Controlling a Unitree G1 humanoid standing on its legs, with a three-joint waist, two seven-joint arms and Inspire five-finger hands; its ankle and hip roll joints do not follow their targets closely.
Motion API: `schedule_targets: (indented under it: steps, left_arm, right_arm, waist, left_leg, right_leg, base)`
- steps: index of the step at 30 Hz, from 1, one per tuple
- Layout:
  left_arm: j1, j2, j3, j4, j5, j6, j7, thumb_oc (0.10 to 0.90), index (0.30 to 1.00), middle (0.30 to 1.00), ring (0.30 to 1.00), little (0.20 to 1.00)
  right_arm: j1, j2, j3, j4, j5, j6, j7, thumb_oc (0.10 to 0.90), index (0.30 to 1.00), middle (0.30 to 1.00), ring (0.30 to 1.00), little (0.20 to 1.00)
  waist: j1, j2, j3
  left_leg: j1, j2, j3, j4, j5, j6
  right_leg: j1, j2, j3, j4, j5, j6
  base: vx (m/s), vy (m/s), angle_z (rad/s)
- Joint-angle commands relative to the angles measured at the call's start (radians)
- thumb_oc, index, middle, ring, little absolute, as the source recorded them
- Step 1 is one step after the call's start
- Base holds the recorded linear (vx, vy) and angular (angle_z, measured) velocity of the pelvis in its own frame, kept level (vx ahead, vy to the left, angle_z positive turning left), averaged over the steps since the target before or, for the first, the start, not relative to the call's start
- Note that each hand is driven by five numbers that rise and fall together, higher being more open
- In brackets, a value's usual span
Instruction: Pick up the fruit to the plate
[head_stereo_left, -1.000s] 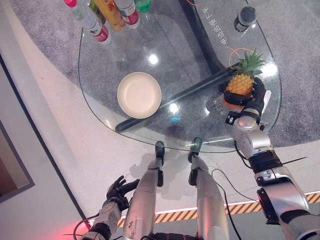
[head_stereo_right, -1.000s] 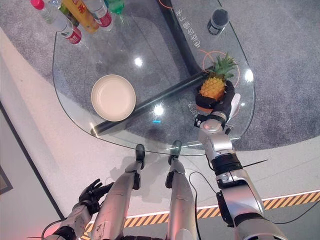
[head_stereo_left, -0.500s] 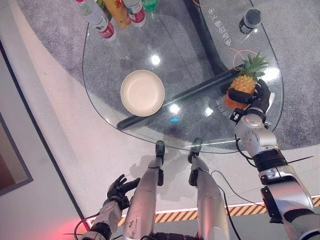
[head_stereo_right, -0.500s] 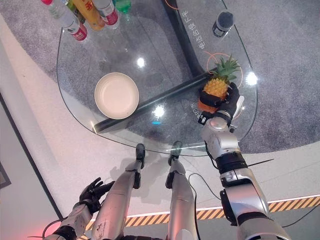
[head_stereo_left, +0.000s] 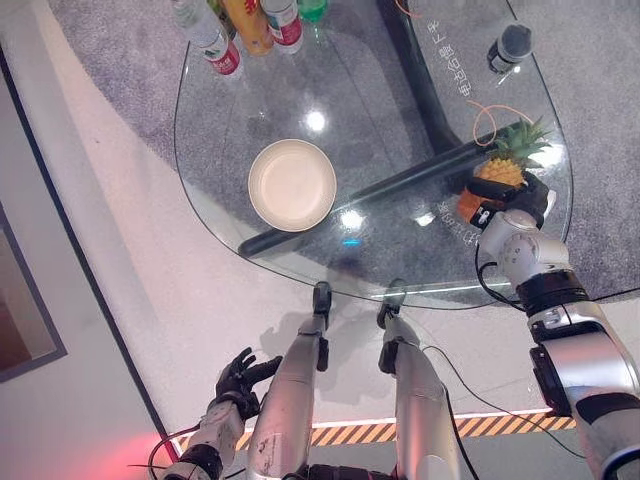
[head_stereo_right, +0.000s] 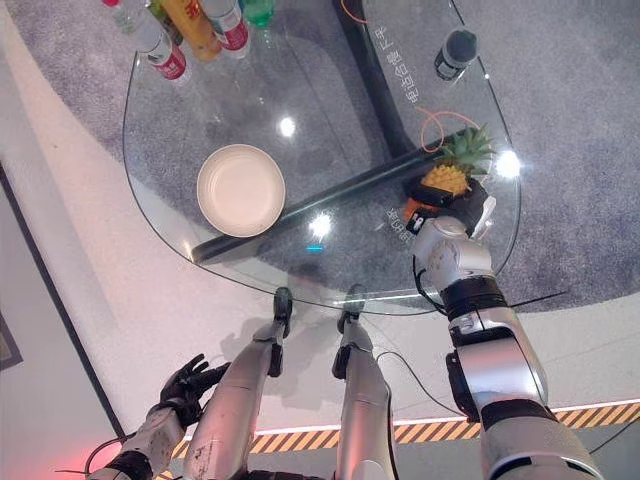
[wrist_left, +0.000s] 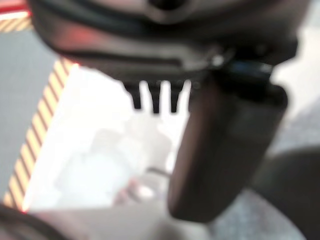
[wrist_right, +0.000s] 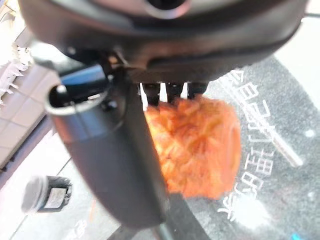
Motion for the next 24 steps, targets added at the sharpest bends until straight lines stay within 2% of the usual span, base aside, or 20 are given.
schedule_targets:
  steps: [1,10,11,12,13,14,15,16,17,18,19,24]
  left_arm:
    - [0.114,-0.031,-0.046,-0.019,-0.020,0.009,-0.006,0.800,0.900,0.900,0.900,0.900]
    - [0.115,-0.027,-0.053,-0.028,-0.031,-0.002,-0.016,0.800,0.900,0.900,0.900,0.900]
    - [0.106,-0.024,-0.052,-0.030,-0.033,-0.005,-0.019,0.800,0.900,0.900,0.900,0.900]
    - [0.115,-0.024,-0.054,-0.028,-0.034,-0.006,-0.020,0.800,0.900,0.900,0.900,0.900]
    - [0.116,-0.023,-0.054,-0.027,-0.037,-0.010,-0.024,0.800,0.900,0.900,0.900,0.900]
    - [0.106,-0.023,-0.050,-0.028,-0.038,-0.012,-0.024,0.800,0.900,0.900,0.900,0.900]
    - [0.115,-0.022,-0.051,-0.026,-0.038,-0.013,-0.025,0.800,0.900,0.900,0.900,0.900]
    - [0.105,-0.022,-0.048,-0.027,-0.037,-0.017,-0.024,0.800,0.900,0.900,0.900,0.900]
    - [0.105,-0.021,-0.048,-0.028,-0.036,-0.023,-0.021,0.800,0.900,0.900,0.900,0.900]
    - [0.115,-0.021,-0.051,-0.028,-0.037,-0.025,-0.020,0.800,0.900,0.900,0.900,0.900]
    - [0.105,-0.020,-0.046,-0.030,-0.042,-0.036,-0.015,0.800,0.900,0.900,0.900,0.900]
    - [0.101,-0.014,-0.030,-0.055,-0.064,-0.107,0.013,0.800,0.900,0.900,0.900,0.900]
  right_arm:
    - [-0.004,0.024,0.044,-0.036,0.079,0.055,0.046,0.100,0.300,0.300,0.300,0.200]
    - [-0.018,0.017,0.054,-0.001,0.058,0.087,0.061,0.100,0.300,0.300,0.300,0.200]
    - [-0.028,0.011,0.051,0.006,0.050,0.093,0.066,0.100,0.300,0.300,0.300,0.200]
    - [-0.020,0.014,0.053,0.012,0.048,0.094,0.068,0.100,0.300,0.300,0.300,0.200]
    - [-0.021,0.010,0.054,0.021,0.043,0.101,0.074,0.100,0.300,0.300,0.300,0.200]
    - [-0.029,0.006,0.051,0.026,0.038,0.106,0.078,0.100,0.300,0.300,0.300,0.200]
    - [-0.018,0.007,0.055,0.033,0.042,0.106,0.080,0.100,0.300,0.300,0.300,0.200]
    - [-0.028,0.003,0.052,0.033,0.045,0.107,0.081,0.100,0.300,0.300,0.300,0.200]
    - [-0.027,0.000,0.052,0.037,0.046,0.106,0.086,0.100,0.300,0.300,0.300,0.200]
    - [-0.018,0.001,0.054,0.040,0.046,0.106,0.089,0.100,0.300,0.300,0.300,0.200]
    - [-0.024,-0.002,0.050,0.046,0.046,0.097,0.095,0.100,0.300,0.300,0.300,0.200]
    - [-0.008,-0.005,0.046,0.018,0.067,0.026,0.125,0.100,0.300,0.300,0.300,0.200]
  waist:
    - [0.035,0.038,-0.021]
    - [0.041,0.036,-0.021]
    - [0.040,0.034,-0.021]
    - [0.042,0.037,-0.021]
    - [0.043,0.037,-0.021]
    - [0.040,0.034,-0.021]
    - [0.044,0.038,-0.021]
    - [0.041,0.034,-0.021]
    - [0.041,0.034,-0.021]
    - [0.044,0.037,-0.021]
    - [0.042,0.034,-0.021]
    - [0.040,0.035,-0.021]
  left_leg:
    - [-0.020,-0.069,-0.015,0.032,-0.048,0.015]
    - [-0.024,-0.070,-0.021,0.033,-0.047,0.017]
    - [-0.048,-0.072,-0.014,0.028,-0.019,0.023]
    - [-0.022,-0.070,-0.021,0.031,-0.046,0.018]
    - [-0.023,-0.071,-0.022,0.032,-0.046,0.018]
    - [-0.049,-0.072,-0.013,0.029,-0.018,0.024]
    - [-0.021,-0.069,-0.020,0.033,-0.048,0.018]
    - [-0.047,-0.072,-0.014,0.029,-0.018,0.024]
    - [-0.045,-0.072,-0.013,0.027,-0.018,0.024]
    - [-0.019,-0.070,-0.020,0.030,-0.046,0.018]
    - [-0.040,-0.071,-0.013,0.025,-0.018,0.024]
    - [-0.027,-0.064,-0.007,0.026,-0.022,0.022]
  right_leg:
    - [0.015,0.000,-0.083,0.075,-0.026,0.024]
    - [0.015,0.000,-0.086,0.076,-0.024,0.027]
    - [-0.006,-0.004,-0.097,0.066,0.003,0.017]
    - [0.014,0.000,-0.085,0.076,-0.023,0.028]
    - [0.014,0.000,-0.085,0.076,-0.022,0.028]
    - [-0.006,-0.004,-0.097,0.065,0.003,0.017]
    - [0.017,0.001,-0.085,0.077,-0.024,0.028]
    - [-0.004,-0.004,-0.096,0.065,0.003,0.018]
    - [-0.002,-0.003,-0.097,0.065,0.002,0.017]
    - [0.020,0.001,-0.085,0.074,-0.024,0.028]
    - [0.003,-0.003,-0.097,0.064,0.001,0.018]
    - [0.013,-0.005,-0.099,0.076,-0.008,0.017]
  base:
    - [0.00,0.000,0.00]
    - [-0.01,-0.001,0.01]
    - [-0.01,0.000,0.07]
    - [-0.01,0.002,0.10]
    - [-0.01,0.003,0.10]
    - [-0.01,0.003,0.09]
    - [-0.08,0.001,0.03]
    - [0.00,0.000,0.00]
    - [0.00,0.000,0.00]
    - [0.00,0.000,0.00]
    - [0.00,0.000,0.00]
    - [-0.02,-0.002,0.00]
